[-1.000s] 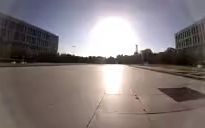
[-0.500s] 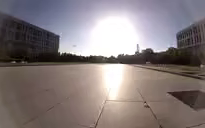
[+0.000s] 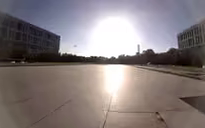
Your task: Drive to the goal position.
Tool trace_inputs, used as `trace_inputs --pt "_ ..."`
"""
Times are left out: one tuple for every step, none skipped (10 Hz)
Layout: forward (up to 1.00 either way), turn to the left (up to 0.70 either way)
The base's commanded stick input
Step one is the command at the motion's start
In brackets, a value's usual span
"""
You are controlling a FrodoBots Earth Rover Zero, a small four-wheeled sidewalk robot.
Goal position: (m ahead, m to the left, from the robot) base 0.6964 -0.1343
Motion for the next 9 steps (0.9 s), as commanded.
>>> trace_inputs --pt "0.7 0.0" --pt "0.7 0.0" --pt "0.7 0.0" --pt "0.7 0.0" --pt "0.7 0.0" --pt "0.7 0.0" --pt "0.7 0.0" --pt "0.7 0.0" --pt "0.7 0.0"
